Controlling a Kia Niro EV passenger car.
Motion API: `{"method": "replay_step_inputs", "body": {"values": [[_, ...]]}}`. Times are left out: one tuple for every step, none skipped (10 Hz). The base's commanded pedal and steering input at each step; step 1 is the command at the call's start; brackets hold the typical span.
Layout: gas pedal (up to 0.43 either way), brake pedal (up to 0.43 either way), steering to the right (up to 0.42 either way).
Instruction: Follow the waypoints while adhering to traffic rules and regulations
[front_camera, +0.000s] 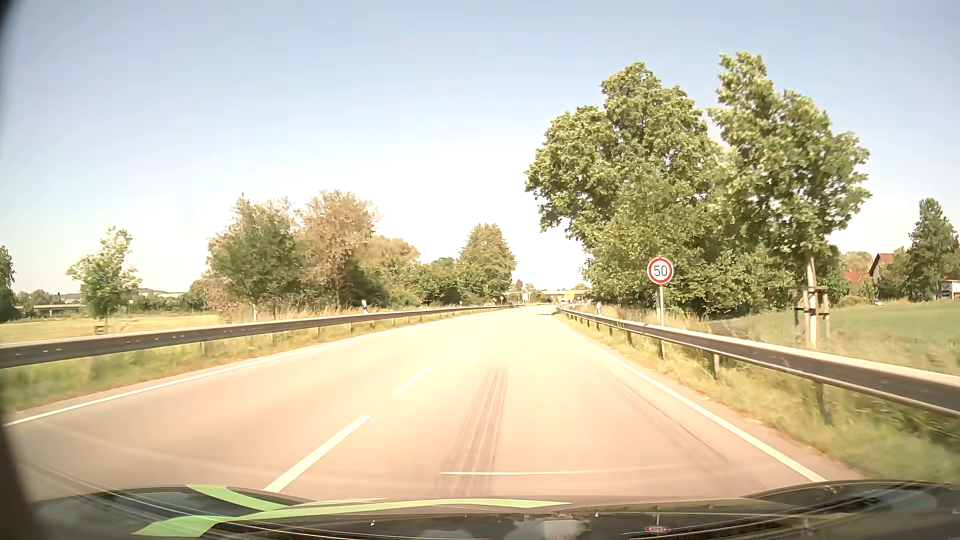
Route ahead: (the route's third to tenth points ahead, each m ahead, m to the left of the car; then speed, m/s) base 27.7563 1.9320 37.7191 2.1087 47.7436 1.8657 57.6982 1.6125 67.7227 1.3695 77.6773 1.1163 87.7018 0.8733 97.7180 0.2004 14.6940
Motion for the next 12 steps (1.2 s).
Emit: {"method": "replay_step_inputs", "body": {"values": [[0.000, 0.000, 0.005], [0.000, 0.000, 0.005], [0.000, 0.000, 0.005], [0.000, 0.000, 0.005], [0.000, 0.000, 0.005], [0.000, 0.000, 0.005], [0.000, 0.000, 0.005], [0.000, 0.000, 0.005], [0.000, 0.000, 0.005], [0.008, 0.000, 0.006], [0.047, 0.000, 0.005], [0.047, 0.000, 0.005]]}}
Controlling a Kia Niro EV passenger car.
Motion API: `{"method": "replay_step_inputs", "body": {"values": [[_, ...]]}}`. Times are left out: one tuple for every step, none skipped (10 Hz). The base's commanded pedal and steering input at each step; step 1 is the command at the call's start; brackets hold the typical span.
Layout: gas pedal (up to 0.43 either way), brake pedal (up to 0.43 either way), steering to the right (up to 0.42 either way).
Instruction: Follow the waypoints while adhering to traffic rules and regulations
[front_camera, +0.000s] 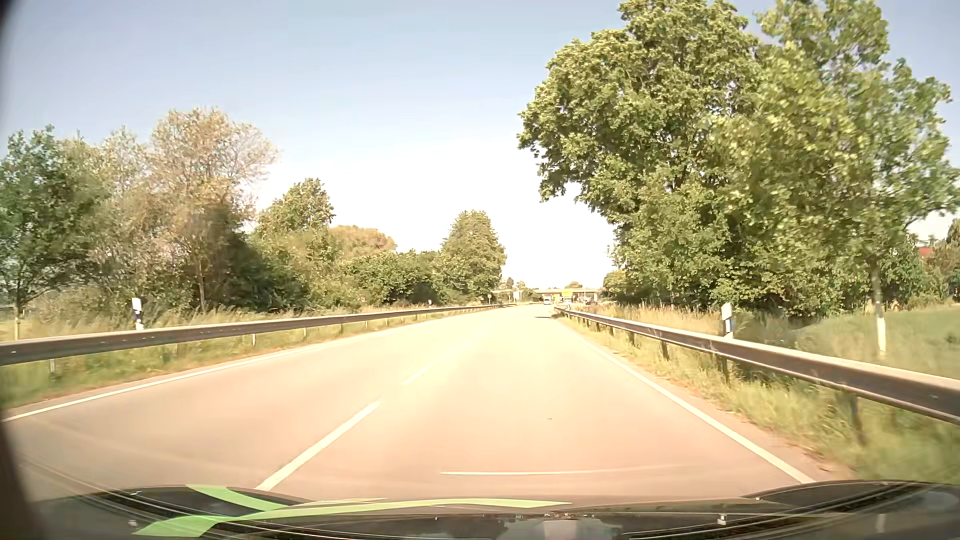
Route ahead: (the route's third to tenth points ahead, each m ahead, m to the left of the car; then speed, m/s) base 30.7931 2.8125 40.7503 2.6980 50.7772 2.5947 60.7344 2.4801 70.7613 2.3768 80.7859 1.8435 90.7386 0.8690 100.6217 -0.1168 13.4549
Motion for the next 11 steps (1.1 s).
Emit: {"method": "replay_step_inputs", "body": {"values": [[0.047, 0.000, 0.005], [0.047, 0.000, 0.005], [0.047, 0.000, 0.005], [0.047, 0.000, 0.005], [0.047, 0.000, 0.005], [0.047, 0.000, 0.005], [0.047, 0.000, 0.005], [0.047, 0.000, 0.005], [0.047, 0.000, 0.004], [0.047, 0.000, 0.003], [0.047, 0.000, 0.002]]}}
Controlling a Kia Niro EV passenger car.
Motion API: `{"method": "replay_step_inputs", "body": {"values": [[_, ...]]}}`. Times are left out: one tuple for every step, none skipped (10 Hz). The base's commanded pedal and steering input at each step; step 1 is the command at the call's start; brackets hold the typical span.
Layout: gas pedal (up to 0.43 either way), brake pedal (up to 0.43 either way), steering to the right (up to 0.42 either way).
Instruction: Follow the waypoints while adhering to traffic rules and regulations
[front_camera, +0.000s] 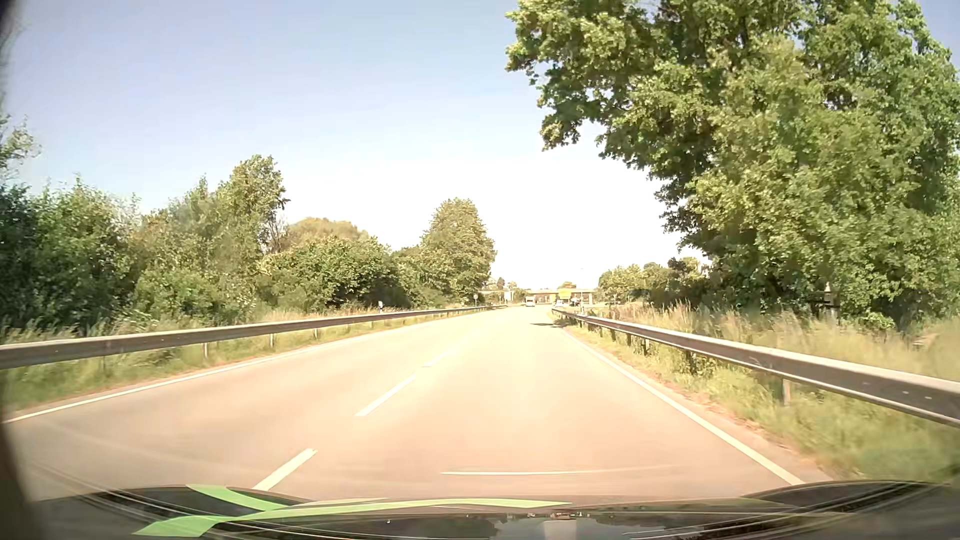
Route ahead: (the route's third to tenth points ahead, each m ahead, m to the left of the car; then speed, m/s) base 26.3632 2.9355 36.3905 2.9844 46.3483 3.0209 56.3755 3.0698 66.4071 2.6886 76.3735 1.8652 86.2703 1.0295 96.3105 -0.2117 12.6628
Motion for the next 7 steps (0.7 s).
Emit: {"method": "replay_step_inputs", "body": {"values": [[0.059, 0.000, 0.002], [0.067, 0.000, 0.001], [0.087, 0.000, 0.001], [0.087, 0.000, 0.001], [0.118, 0.000, 0.001], [0.130, 0.000, 0.001], [0.130, 0.000, 0.001]]}}
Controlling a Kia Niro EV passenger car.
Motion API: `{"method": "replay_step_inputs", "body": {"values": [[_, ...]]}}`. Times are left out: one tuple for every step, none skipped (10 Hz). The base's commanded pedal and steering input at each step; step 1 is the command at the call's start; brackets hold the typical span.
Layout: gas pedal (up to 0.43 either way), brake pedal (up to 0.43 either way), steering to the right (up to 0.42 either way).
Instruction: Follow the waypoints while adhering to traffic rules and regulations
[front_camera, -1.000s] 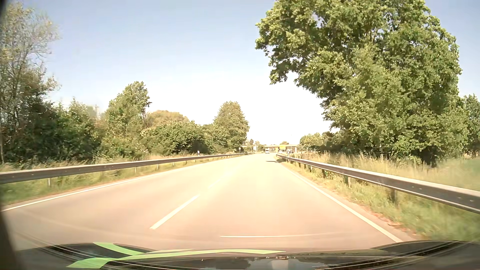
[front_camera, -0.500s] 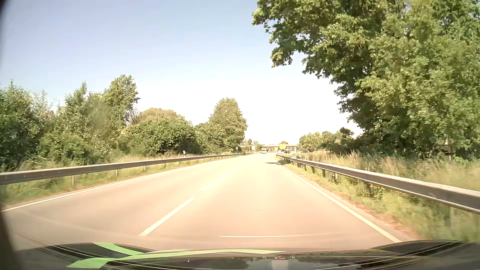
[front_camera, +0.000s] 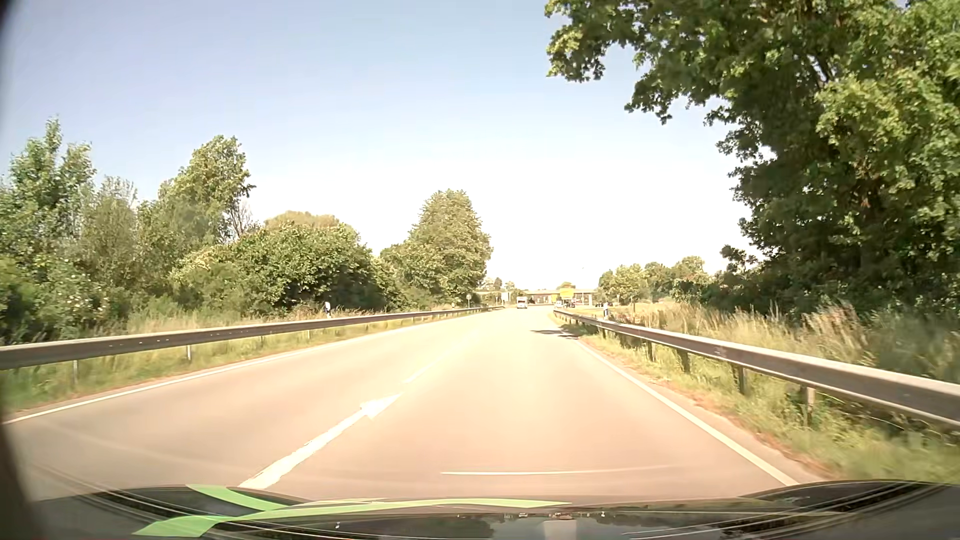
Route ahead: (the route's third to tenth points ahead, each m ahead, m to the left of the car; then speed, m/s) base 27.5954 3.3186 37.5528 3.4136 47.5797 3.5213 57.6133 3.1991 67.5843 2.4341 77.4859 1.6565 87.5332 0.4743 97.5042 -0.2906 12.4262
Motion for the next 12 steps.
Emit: {"method": "replay_step_inputs", "body": {"values": [[0.130, 0.000, 0.001], [0.130, 0.000, 0.001], [0.130, 0.000, 0.001], [0.130, 0.000, 0.001], [0.130, 0.000, 0.001], [0.130, 0.000, 0.001], [0.130, 0.000, 0.002], [0.138, 0.000, 0.001], [0.138, 0.000, 0.001], [0.150, 0.000, 0.001], [0.150, 0.000, 0.001], [0.157, 0.000, 0.001]]}}
